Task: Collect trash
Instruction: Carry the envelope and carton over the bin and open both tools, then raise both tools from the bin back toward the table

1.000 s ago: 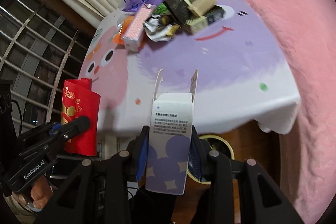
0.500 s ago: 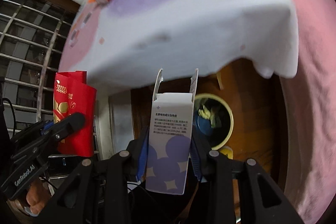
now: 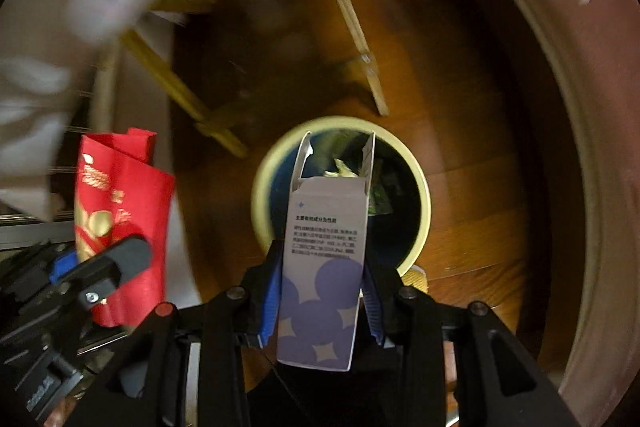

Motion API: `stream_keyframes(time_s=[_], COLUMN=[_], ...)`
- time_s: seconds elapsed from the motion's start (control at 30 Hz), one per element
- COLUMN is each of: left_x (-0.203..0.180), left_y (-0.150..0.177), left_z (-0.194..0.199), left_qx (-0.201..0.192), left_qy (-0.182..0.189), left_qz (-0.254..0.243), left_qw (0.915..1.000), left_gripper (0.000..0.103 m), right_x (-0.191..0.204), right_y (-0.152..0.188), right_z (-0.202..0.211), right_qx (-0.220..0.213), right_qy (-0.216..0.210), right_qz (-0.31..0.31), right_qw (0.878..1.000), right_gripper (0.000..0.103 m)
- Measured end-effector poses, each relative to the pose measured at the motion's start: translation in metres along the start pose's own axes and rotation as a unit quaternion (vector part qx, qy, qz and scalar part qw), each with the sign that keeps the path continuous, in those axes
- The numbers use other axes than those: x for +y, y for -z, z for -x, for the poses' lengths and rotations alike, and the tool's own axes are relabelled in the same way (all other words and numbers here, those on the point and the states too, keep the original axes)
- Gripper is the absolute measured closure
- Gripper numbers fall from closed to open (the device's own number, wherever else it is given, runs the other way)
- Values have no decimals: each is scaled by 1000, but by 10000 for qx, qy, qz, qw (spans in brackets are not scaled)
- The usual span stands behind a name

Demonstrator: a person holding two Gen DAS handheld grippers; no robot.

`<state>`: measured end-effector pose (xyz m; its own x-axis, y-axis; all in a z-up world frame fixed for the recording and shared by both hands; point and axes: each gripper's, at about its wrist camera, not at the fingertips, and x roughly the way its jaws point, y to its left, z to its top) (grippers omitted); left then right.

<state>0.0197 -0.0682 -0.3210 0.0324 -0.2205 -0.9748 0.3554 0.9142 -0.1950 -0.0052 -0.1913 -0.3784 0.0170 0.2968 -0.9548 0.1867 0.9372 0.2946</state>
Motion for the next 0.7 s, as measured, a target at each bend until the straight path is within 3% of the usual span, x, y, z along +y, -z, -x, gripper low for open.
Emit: stream_keyframes(time_s=[0.2,0.27,0.33,0.37,0.4,0.7], left_x=[3,11,16,17,18,33], left_y=[-3,-5,-3,-3,-3,0], left_z=[-53,-58,-59,-60,-60,-27], left_qx=[-25,-8,-37,-29,-31,-326], left_qy=[-232,-209,-219,-250,-268,-529], left_qz=[-216,-165,-115,-109,-105,112], left_qw=[9995,9996,9997,9996,9996,9980], left_gripper=[77,59,43,35,35,27], right_x=[-17,-20,-18,-16,-15,-9], right_y=[-5,-4,-4,-4,-5,-1], right_z=[-49,-54,-55,-55,-56,-29], right_qx=[10,-67,-171,-208,-240,-482], right_qy=[-100,-229,-209,-165,-125,-61], right_qz=[-301,-398,-394,-387,-388,-396], right_qw=[9995,9989,9989,9989,9989,9980], right_gripper=[63,62,52,41,37,36])
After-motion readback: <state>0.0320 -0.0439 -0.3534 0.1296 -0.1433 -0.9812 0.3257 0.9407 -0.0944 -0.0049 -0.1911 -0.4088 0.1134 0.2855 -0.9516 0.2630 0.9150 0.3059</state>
